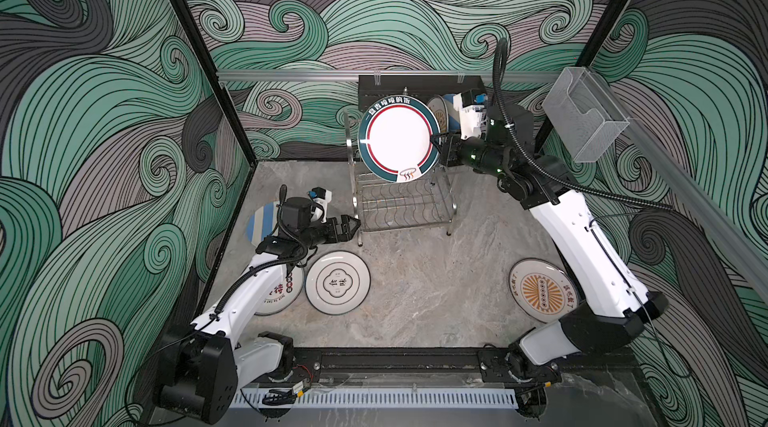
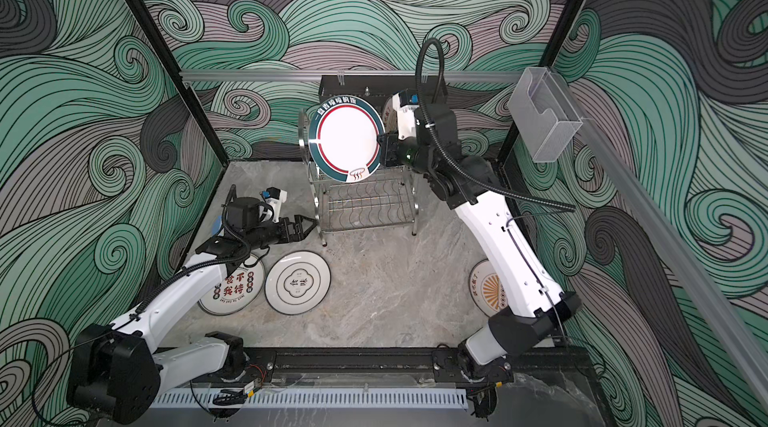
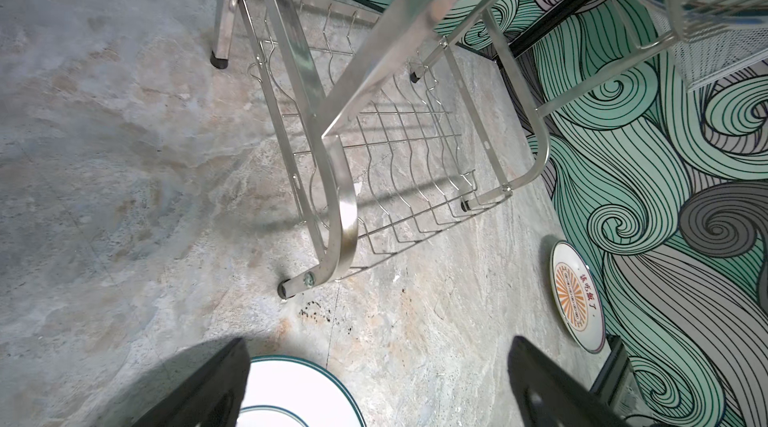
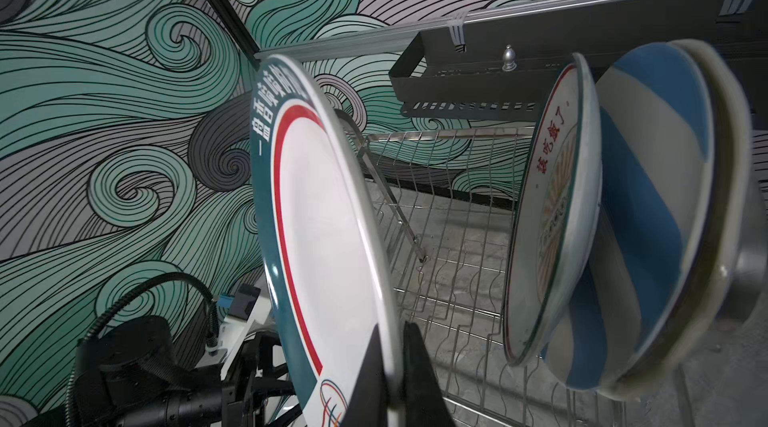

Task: Load the plates into the dish rack
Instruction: 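Carry the upright green-rimmed plate over the rack's top tier with the right gripper, then lower the green-rimmed plate into the top tier beside the sunburst plate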

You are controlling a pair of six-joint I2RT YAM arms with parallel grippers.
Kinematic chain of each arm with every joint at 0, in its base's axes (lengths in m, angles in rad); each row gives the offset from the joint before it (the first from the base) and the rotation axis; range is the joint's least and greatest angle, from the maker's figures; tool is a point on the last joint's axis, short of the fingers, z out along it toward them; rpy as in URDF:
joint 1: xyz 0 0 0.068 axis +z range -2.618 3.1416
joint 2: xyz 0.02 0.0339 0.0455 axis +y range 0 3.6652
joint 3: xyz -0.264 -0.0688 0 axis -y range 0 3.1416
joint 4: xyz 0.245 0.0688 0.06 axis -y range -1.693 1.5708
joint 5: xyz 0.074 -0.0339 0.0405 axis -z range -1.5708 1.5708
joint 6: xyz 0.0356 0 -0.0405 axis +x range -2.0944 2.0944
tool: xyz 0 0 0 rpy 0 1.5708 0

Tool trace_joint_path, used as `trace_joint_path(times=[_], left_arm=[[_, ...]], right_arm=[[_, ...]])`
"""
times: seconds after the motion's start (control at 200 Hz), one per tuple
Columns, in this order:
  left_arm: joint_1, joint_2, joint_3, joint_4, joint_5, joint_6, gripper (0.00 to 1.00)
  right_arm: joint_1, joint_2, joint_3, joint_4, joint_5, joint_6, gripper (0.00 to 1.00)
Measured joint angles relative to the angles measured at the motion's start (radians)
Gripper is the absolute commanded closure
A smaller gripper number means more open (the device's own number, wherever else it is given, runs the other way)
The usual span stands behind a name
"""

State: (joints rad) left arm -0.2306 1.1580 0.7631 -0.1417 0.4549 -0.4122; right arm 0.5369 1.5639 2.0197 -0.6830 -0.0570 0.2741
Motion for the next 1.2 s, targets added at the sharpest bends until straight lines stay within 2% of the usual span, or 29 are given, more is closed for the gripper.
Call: trace_joint_path(times=[0.345, 0.48, 0.62, 0.826, 1.201], left_arm=[[0.000, -0.004, 0.000, 0.002, 0.029, -0.006, 0.01], [-0.001, -0.026, -0.006, 0.001, 0.028, -0.006, 0.01], [-0.009, -0.041, -0.029, 0.001, 0.026, -0.006, 0.01], [-0.023, -0.050, -0.040, -0.002, 0.029, -0.007, 0.02], [-0.081, -0.070, -0.040, -0.011, 0.028, -0.007, 0.01]], right_arm=[[0.118, 0.211, 0.431, -0.158, 0.487, -0.148, 1.00], [0.173, 0.270, 0.507, -0.163, 0.668, -0.218, 1.00], [0.216, 0.317, 0.516, -0.156, 0.843, -0.302, 1.00], [0.236, 0.372, 0.514, -0.151, 0.978, -0.350, 1.00], [0.239, 0.380, 0.502, -0.118, 1.074, -0.347, 1.00]])
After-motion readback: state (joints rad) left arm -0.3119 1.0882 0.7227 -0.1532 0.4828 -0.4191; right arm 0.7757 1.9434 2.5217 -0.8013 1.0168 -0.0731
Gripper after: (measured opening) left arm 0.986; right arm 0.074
